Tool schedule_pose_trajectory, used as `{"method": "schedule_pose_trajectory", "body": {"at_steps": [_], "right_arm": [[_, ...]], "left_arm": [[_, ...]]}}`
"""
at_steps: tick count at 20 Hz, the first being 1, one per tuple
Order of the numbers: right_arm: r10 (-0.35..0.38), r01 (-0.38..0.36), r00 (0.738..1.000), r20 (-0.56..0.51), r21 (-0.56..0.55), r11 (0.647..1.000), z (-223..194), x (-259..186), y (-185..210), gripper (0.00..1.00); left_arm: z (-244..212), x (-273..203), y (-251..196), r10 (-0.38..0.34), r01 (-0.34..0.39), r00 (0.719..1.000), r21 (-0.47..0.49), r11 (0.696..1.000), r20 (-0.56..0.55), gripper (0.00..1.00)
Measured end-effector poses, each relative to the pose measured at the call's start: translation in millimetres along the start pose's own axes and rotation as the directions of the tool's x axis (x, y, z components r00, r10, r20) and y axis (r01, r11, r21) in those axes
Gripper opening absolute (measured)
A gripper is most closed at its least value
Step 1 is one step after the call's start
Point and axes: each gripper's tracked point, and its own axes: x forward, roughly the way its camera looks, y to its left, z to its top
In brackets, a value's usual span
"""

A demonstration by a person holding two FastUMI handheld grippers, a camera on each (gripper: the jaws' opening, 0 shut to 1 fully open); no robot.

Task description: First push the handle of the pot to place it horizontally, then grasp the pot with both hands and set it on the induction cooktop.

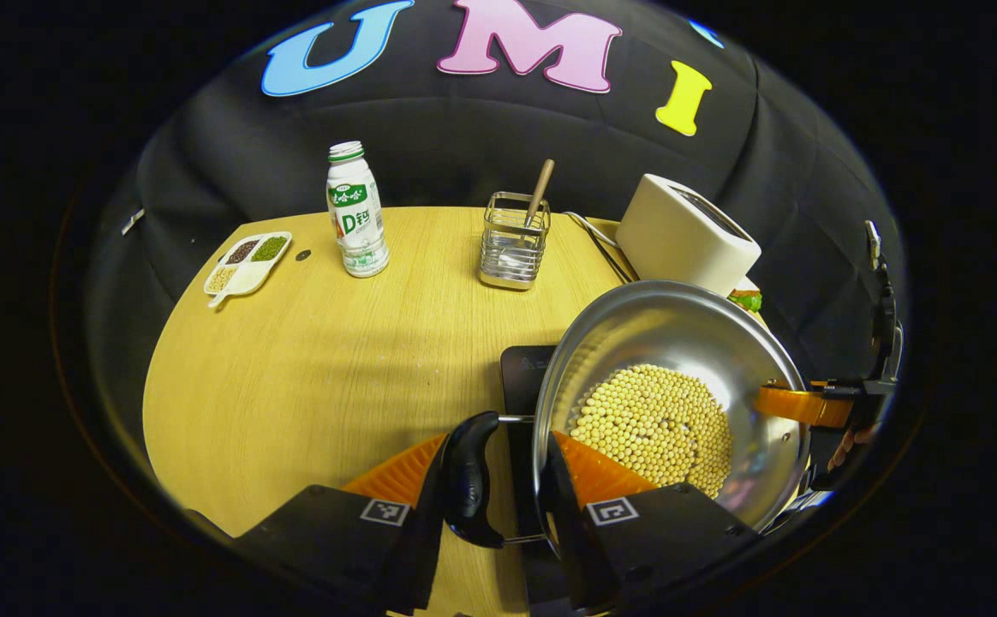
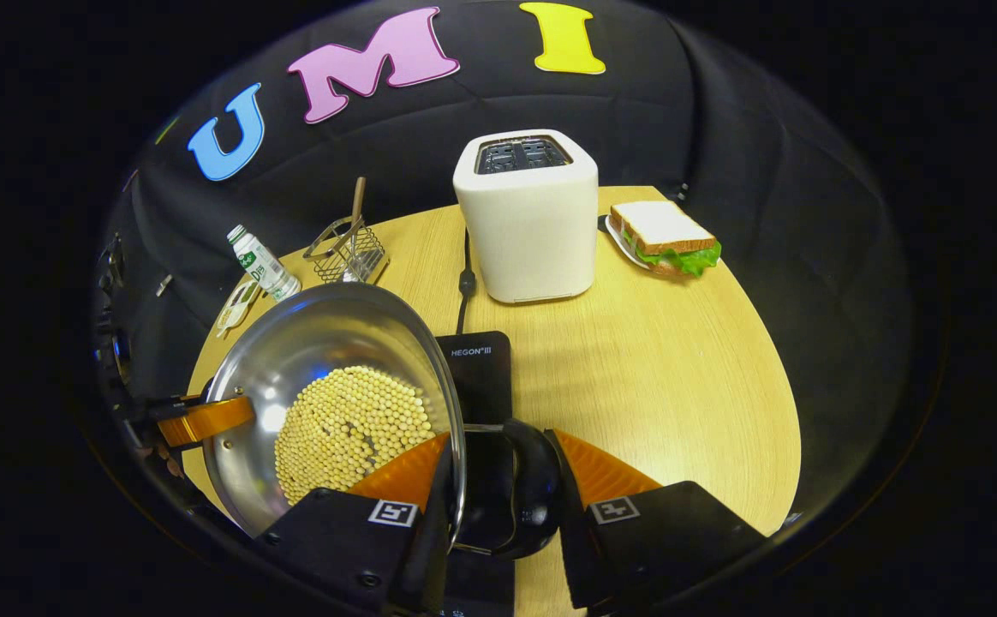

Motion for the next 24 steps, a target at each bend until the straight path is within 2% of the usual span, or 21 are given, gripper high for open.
{"method": "schedule_pose_trajectory", "body": {"at_steps": [2,3,5,6,7,8,9,12,16,20,24], "right_arm": [[-0.002,0.002,1.000,0.002,-0.001,1.000,-0.4,0.9,-0.1,0.55],[-0.006,0.006,1.000,0.002,-0.003,1.000,-0.6,0.7,-1.1,0.60],[0.001,-0.001,1.000,0.016,-0.001,1.000,2.5,-2.8,1.6,0.57],[0.013,-0.013,1.000,0.023,0.006,1.000,4.5,-6.1,4.7,0.63],[0.024,-0.024,0.999,0.028,0.011,1.000,5.5,-7.3,7.5,0.77],[0.024,-0.024,0.999,0.036,0.010,1.000,7.2,-7.8,8.4,0.81],[0.022,-0.022,0.999,0.045,0.005,1.000,7.6,-11.0,8.4,0.98],[-0.009,0.010,0.995,0.095,-0.011,1.000,15.1,-22.9,6.7,0.99],[-0.043,0.052,0.978,0.206,-0.039,0.998,30.8,-54.6,9.3,0.99],[-0.060,0.090,0.935,0.348,-0.070,0.993,54.2,-102.4,19.5,0.99],[-0.059,0.113,0.878,0.476,-0.087,0.990,76.2,-157.1,32.4,0.99]], "left_arm": [[0.0,-0.3,-0.3,0.001,-0.001,1.000,-0.003,1.000,0.001,0.62],[0.1,0.4,-0.6,0.002,-0.002,1.000,0.000,1.000,0.001,0.63],[3.2,-3.1,1.9,0.020,-0.020,1.000,0.003,1.000,0.019,0.64],[5.9,-5.9,2.4,0.028,-0.029,0.999,0.006,1.000,0.035,0.72],[9.1,-9.1,2.7,0.032,-0.032,0.998,0.011,0.999,0.052,0.75],[10.0,-15.4,3.7,0.036,-0.037,0.998,0.013,0.999,0.060,0.91],[10.3,-17.0,4.4,0.043,-0.044,0.997,0.011,0.999,0.066,0.97],[11.2,-31.2,11.1,0.067,-0.066,0.994,-0.006,0.998,0.091,0.96],[19.6,-61.6,15.7,0.078,-0.075,0.984,-0.026,0.997,0.160,0.96],[34.3,-102.6,16.8,0.083,-0.077,0.960,-0.033,0.997,0.267,0.96],[51.6,-155.0,15.9,0.077,-0.068,0.914,-0.037,0.997,0.398,0.97]]}}
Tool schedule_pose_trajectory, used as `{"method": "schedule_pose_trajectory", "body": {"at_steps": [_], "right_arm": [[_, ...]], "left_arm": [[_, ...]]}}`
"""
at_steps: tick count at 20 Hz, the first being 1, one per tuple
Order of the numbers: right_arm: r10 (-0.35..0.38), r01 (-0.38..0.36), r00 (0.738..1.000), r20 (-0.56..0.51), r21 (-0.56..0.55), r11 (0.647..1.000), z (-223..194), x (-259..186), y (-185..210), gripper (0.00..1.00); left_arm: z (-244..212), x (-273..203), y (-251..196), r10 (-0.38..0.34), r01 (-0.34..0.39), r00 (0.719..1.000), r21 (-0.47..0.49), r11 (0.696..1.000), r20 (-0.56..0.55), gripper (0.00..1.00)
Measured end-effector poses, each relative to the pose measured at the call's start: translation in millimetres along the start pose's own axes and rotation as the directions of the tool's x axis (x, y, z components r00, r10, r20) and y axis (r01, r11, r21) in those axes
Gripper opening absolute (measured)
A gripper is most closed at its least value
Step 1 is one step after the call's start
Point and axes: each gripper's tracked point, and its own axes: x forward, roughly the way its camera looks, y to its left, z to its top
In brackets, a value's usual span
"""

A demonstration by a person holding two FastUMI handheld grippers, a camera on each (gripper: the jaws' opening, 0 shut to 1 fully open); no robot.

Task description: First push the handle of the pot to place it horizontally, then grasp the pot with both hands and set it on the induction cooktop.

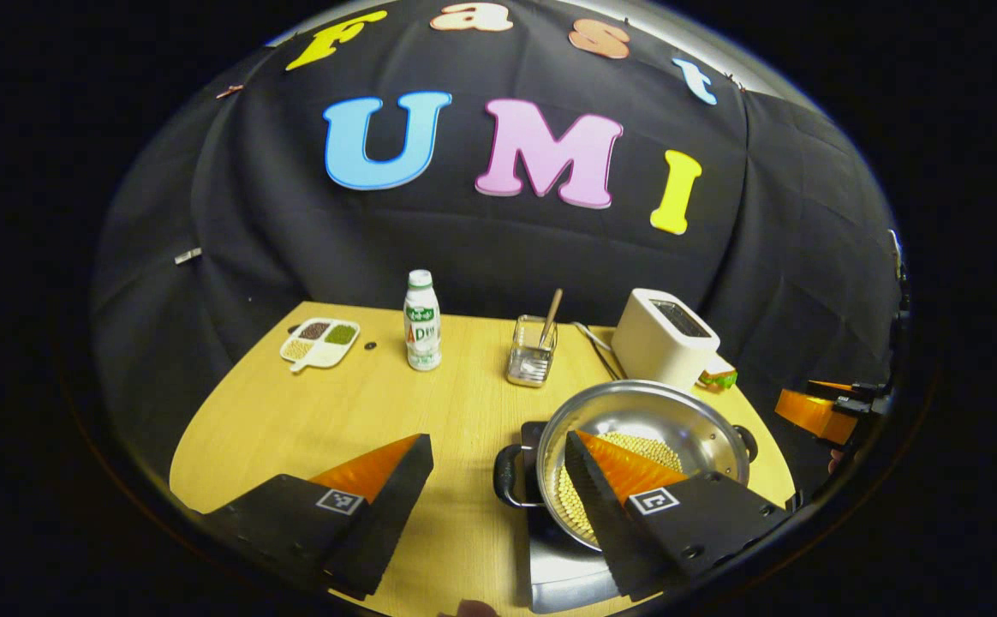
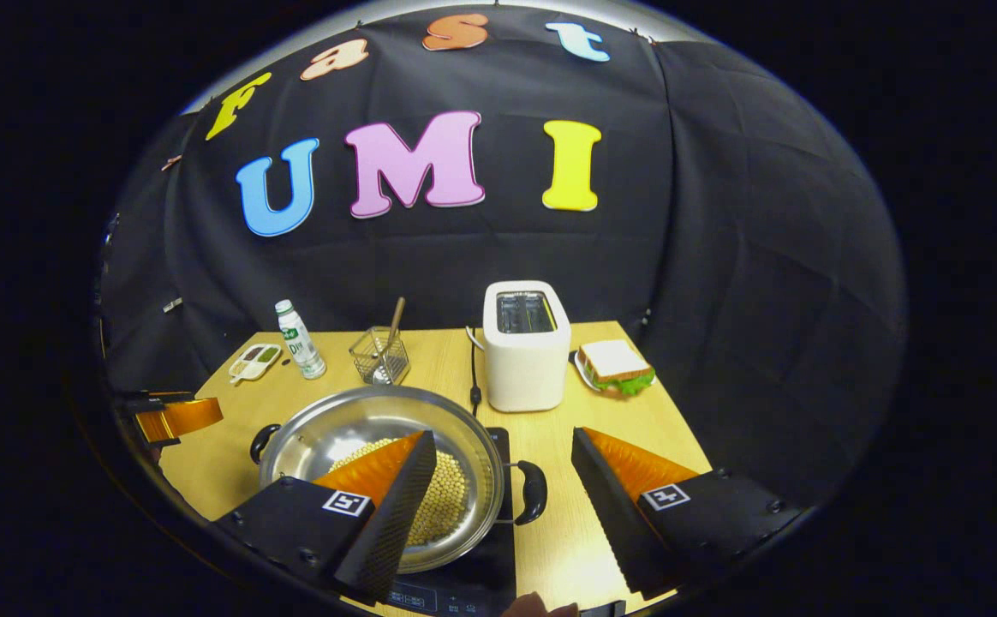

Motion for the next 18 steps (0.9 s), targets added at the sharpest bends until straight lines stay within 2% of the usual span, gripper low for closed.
{"method": "schedule_pose_trajectory", "body": {"at_steps": [4,9,13,18], "right_arm": [[-0.007,0.007,0.992,0.122,0.002,1.000,40.0,-37.5,6.2,0.98],[-0.018,0.014,0.971,0.240,0.022,1.000,71.1,-80.7,16.5,0.98],[-0.014,0.009,0.942,0.334,0.017,1.000,88.2,-113.7,30.6,0.98],[-0.018,0.013,0.918,0.397,0.015,1.000,98.9,-148.1,44.2,0.98]], "left_arm": [[35.0,-42.5,6.0,0.005,-0.005,0.992,-0.005,1.000,0.123,0.96],[69.1,-93.6,9.8,-0.007,0.004,0.967,0.011,1.000,0.256,0.96],[76.9,-128.0,15.6,-0.001,-0.014,0.948,0.047,0.999,0.319,0.96],[81.7,-164.9,24.2,0.007,-0.033,0.925,0.062,0.997,0.379,0.98]]}}
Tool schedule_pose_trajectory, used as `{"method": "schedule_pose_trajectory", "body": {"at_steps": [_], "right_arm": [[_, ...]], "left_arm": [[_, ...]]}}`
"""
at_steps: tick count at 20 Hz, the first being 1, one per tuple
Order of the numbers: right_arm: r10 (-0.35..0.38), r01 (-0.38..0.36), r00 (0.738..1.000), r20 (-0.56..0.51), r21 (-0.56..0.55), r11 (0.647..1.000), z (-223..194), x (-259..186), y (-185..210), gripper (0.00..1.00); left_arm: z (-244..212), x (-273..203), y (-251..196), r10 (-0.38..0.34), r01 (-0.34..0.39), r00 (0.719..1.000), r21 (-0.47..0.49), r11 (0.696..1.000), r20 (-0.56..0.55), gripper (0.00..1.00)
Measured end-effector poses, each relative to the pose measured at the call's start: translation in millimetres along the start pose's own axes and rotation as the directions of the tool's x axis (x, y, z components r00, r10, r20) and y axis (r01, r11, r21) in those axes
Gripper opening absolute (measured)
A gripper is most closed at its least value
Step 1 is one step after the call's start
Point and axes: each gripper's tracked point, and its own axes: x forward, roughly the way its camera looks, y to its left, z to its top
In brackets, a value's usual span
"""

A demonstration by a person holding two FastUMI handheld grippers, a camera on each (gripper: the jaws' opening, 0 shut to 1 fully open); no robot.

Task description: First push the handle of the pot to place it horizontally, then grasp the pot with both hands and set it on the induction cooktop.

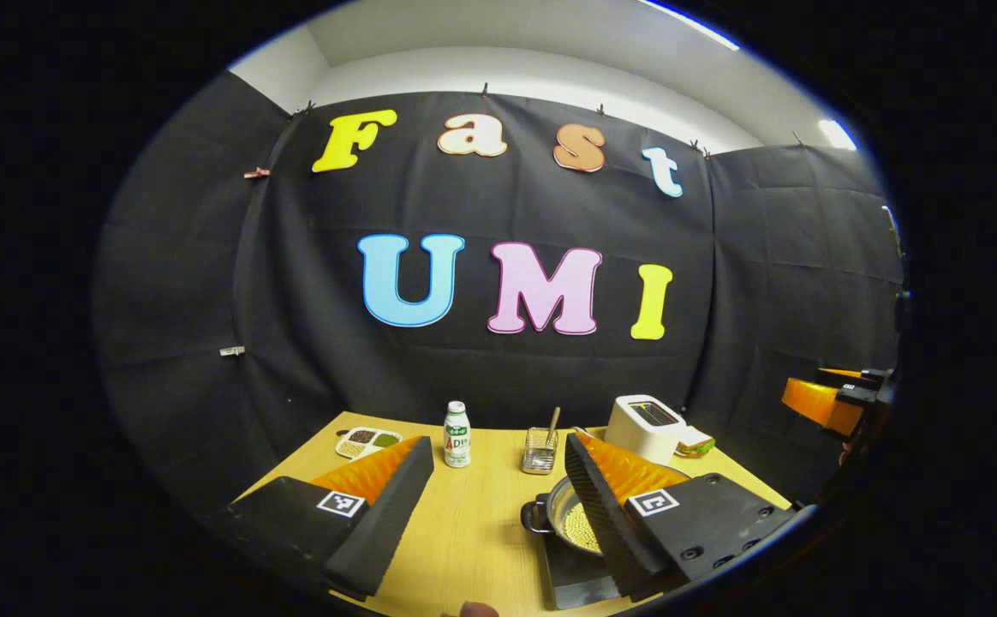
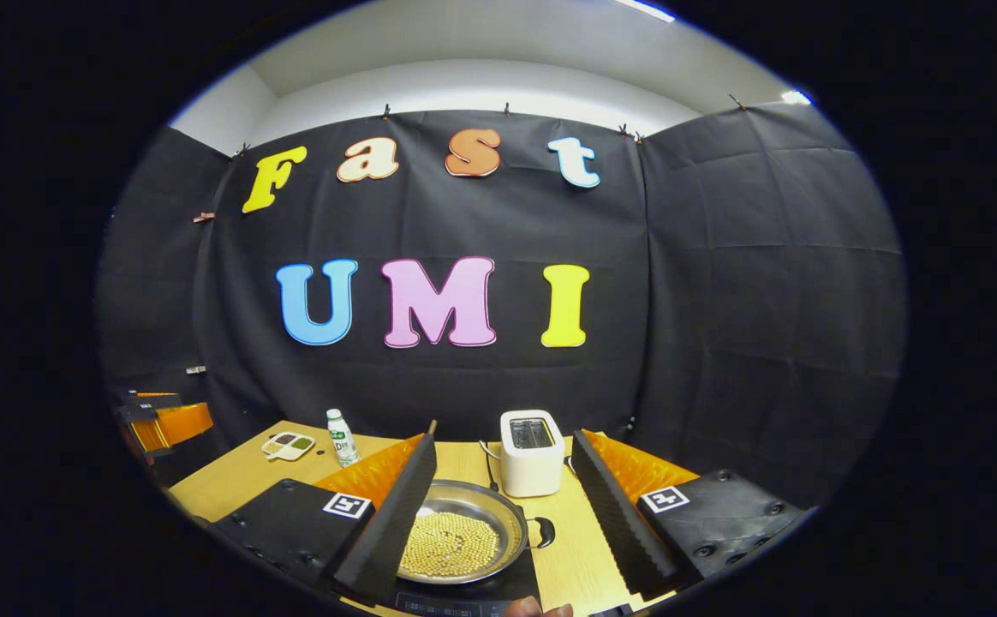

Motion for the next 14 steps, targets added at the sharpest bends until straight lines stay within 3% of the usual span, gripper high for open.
{"method": "schedule_pose_trajectory", "body": {"at_steps": [7,14], "right_arm": [[-0.002,0.003,0.997,0.072,-0.006,1.000,15.7,-23.5,10.4,0.98],[-0.010,0.010,0.999,0.051,0.001,1.000,11.0,-26.6,9.5,0.98]], "left_arm": [[13.6,-31.3,12.6,0.034,-0.035,0.997,0.024,0.999,0.066,0.96],[19.3,-39.4,-5.9,-0.014,0.008,0.997,0.074,0.997,0.080,0.96]]}}
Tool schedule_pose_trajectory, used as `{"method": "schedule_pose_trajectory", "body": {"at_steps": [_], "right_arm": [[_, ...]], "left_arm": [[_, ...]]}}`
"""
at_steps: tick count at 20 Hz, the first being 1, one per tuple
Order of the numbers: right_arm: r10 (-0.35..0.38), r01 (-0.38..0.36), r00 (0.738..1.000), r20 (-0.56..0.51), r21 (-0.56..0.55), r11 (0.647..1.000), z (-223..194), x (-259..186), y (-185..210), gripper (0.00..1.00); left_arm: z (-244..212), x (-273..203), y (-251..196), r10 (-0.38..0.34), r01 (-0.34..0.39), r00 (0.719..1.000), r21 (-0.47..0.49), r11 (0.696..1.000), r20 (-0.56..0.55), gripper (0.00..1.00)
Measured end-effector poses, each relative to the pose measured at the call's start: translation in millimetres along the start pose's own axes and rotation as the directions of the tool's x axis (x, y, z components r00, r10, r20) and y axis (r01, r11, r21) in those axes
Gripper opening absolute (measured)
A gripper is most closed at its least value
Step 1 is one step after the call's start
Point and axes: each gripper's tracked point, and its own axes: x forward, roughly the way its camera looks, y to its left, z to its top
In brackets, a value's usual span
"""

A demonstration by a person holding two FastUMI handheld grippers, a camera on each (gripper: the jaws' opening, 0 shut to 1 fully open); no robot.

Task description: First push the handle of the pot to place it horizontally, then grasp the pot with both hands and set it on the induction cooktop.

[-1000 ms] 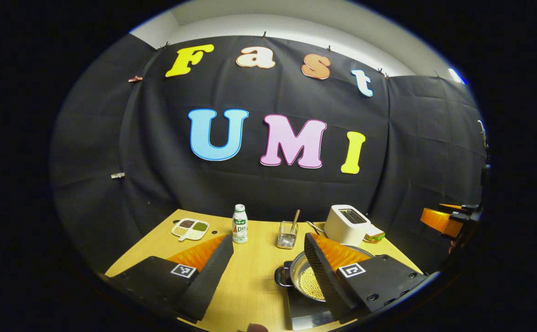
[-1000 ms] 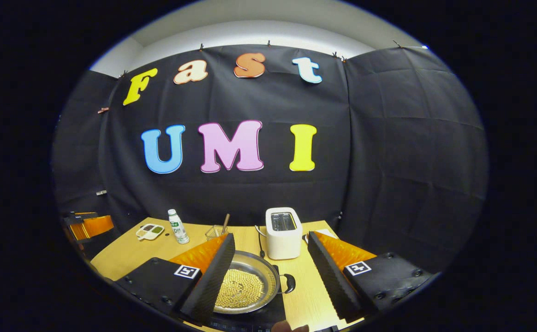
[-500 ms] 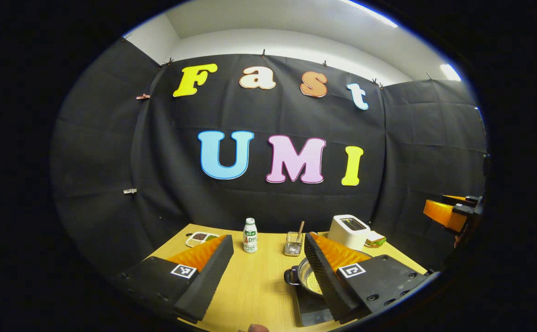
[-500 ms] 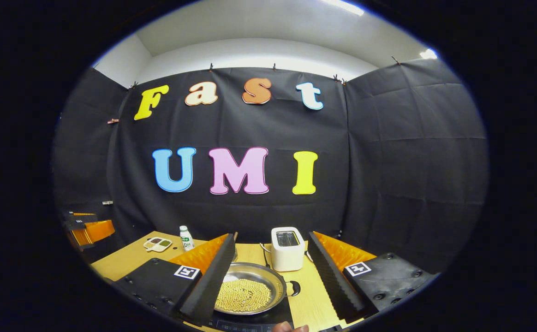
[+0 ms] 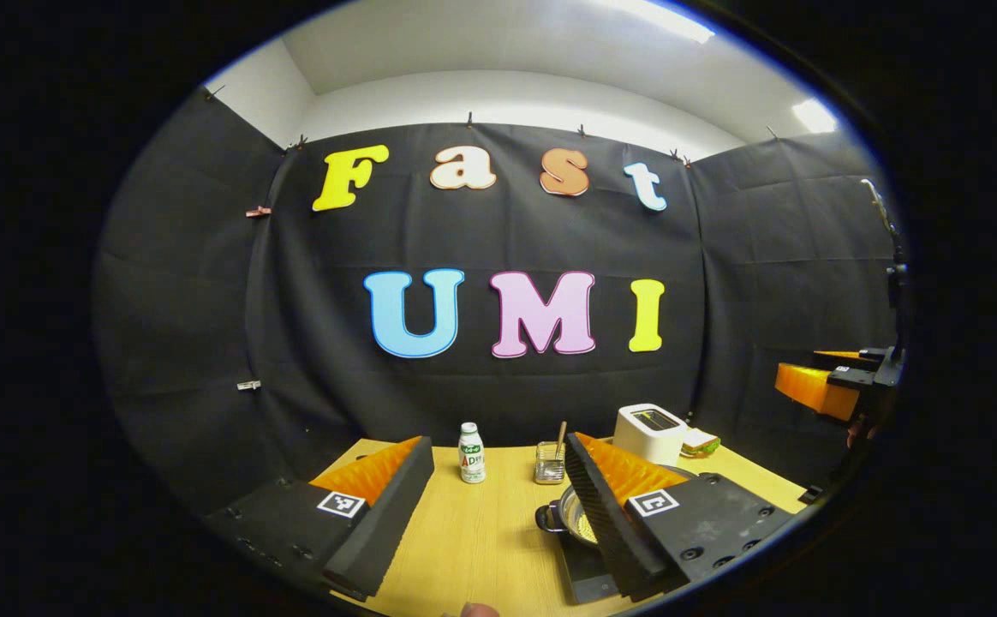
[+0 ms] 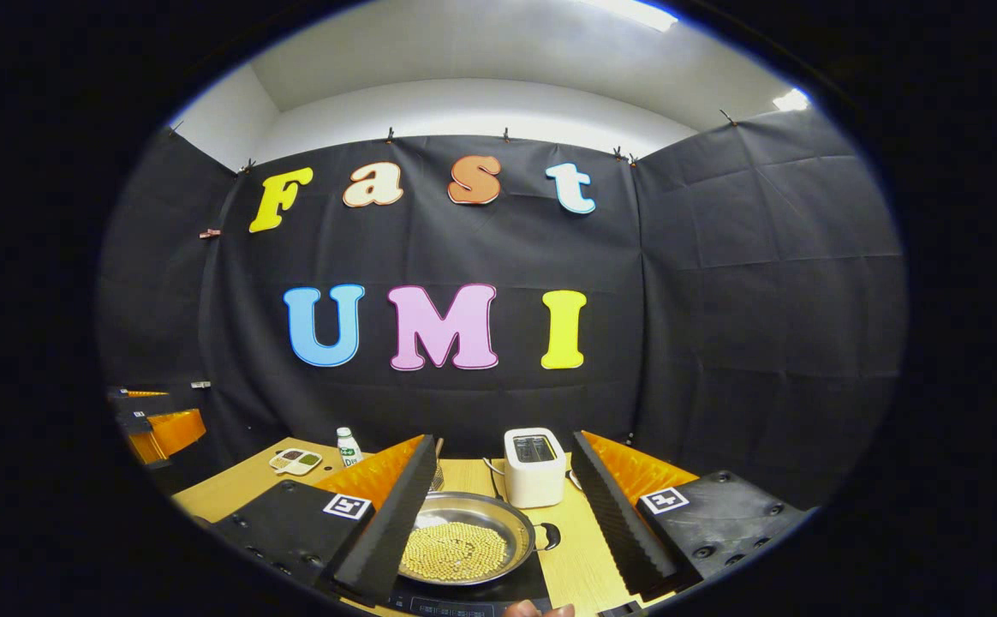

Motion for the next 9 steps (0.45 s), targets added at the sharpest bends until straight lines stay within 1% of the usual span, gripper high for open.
{"method": "schedule_pose_trajectory", "body": {"at_steps": [4,9], "right_arm": [[-0.006,0.006,1.000,-0.008,-0.019,1.000,-2.3,-0.8,1.0,0.98],[-0.021,0.021,1.000,-0.012,-0.010,1.000,-3.7,-0.6,-3.1,0.98]], "left_arm": [[-12.6,4.9,-13.3,-0.042,0.041,0.998,-0.041,0.998,-0.045,0.96],[-11.1,15.7,-10.9,-0.045,0.044,0.997,-0.018,0.999,-0.066,0.96]]}}
